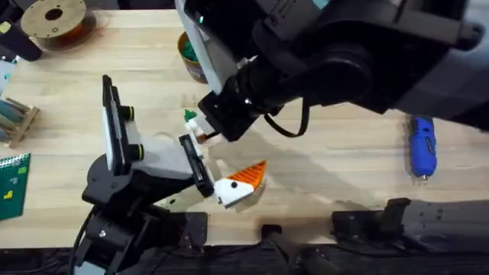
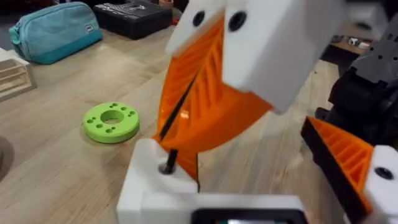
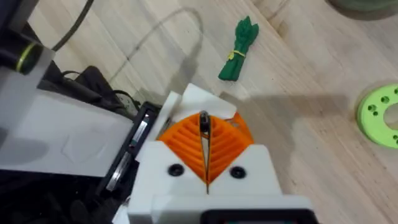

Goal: Pick up the gripper from the table and insert it into the empty holder that is missing its gripper. Then pick up a screw, insert it into the mounting hole, and use the screwdriver to tighten it. Finally, clean up the table by picking up the vegetable and placing it into the bucket.

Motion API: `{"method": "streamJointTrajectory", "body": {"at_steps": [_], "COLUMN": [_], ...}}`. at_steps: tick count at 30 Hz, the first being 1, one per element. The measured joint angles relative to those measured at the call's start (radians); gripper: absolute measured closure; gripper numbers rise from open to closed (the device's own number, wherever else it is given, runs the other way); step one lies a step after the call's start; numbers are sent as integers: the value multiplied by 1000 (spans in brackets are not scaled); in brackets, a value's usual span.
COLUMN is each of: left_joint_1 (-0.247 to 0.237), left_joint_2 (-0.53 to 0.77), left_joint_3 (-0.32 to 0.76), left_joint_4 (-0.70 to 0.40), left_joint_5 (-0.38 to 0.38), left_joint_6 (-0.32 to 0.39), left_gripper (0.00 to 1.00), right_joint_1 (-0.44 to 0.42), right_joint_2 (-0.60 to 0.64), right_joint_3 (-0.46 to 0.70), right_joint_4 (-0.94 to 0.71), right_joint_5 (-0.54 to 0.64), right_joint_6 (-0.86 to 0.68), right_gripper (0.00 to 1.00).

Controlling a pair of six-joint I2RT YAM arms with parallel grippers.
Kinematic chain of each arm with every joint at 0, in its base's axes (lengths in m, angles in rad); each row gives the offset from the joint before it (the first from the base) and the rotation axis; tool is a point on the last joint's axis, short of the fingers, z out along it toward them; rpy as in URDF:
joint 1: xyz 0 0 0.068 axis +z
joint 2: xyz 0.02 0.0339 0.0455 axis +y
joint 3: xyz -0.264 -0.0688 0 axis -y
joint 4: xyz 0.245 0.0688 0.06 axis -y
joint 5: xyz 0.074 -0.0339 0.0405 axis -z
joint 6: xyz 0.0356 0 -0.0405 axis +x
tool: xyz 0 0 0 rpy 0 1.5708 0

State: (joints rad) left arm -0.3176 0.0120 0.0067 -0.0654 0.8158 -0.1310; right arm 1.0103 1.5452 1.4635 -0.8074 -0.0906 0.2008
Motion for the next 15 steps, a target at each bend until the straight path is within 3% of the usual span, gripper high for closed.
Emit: {"method": "streamJointTrajectory", "body": {"at_steps": [15], "left_joint_1": [0], "left_joint_2": [1], "left_joint_3": [0], "left_joint_4": [-1], "left_joint_5": [0], "left_joint_6": [-9], "left_gripper": [14], "right_joint_1": [0], "right_joint_2": [40], "right_joint_3": [14], "right_joint_4": [7], "right_joint_5": [-1], "right_joint_6": [0], "right_gripper": [994]}}
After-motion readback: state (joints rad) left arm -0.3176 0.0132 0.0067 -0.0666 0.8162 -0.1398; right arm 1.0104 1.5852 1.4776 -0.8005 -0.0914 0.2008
